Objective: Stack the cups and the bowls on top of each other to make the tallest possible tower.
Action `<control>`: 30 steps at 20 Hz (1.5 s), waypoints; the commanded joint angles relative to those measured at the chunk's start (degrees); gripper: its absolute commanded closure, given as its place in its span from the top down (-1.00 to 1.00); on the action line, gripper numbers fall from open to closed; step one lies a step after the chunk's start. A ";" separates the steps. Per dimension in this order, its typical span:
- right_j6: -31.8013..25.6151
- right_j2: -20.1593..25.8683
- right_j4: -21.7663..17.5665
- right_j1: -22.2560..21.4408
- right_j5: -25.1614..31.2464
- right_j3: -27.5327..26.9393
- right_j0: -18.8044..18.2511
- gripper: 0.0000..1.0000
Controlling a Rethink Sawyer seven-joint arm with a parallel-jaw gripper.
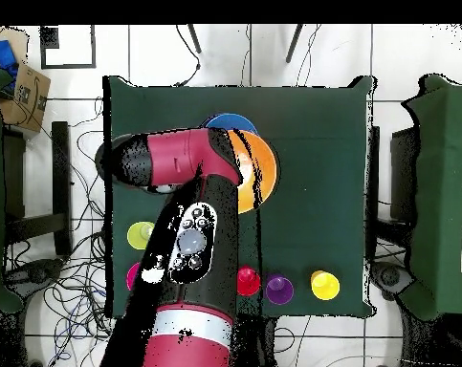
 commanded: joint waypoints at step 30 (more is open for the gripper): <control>0.70 4.30 2.20 8.05 2.30 -12.18 -4.75 -1.00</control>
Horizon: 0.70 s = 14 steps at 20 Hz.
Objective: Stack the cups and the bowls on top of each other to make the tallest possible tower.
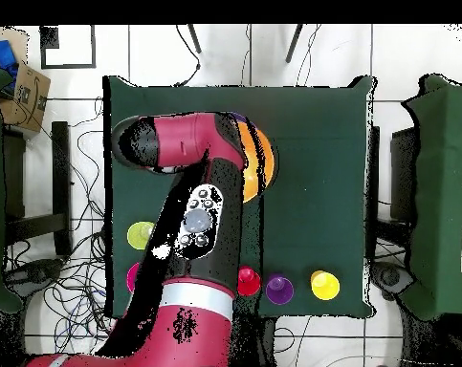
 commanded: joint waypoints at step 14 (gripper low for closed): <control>-11.31 8.70 -0.62 6.53 36.82 -35.49 -7.02 -1.00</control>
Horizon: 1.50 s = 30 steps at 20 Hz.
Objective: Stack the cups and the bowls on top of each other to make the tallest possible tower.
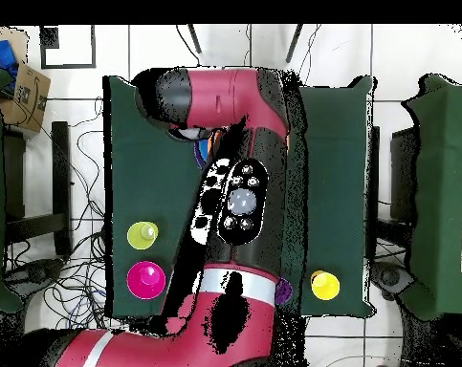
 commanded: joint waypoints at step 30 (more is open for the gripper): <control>-9.19 6.63 -0.46 7.27 9.17 -15.20 0.76 -1.00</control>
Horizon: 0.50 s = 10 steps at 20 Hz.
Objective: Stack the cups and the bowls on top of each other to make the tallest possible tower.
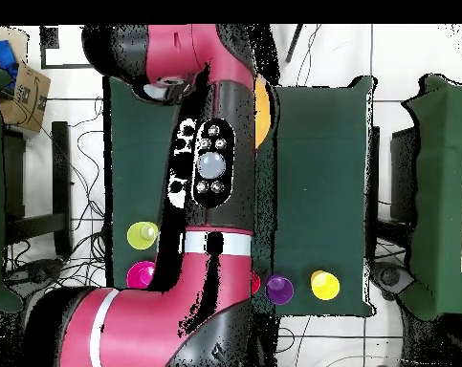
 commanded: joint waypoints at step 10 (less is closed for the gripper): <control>-9.09 5.81 -0.78 -6.75 -14.49 19.53 -1.00 -1.00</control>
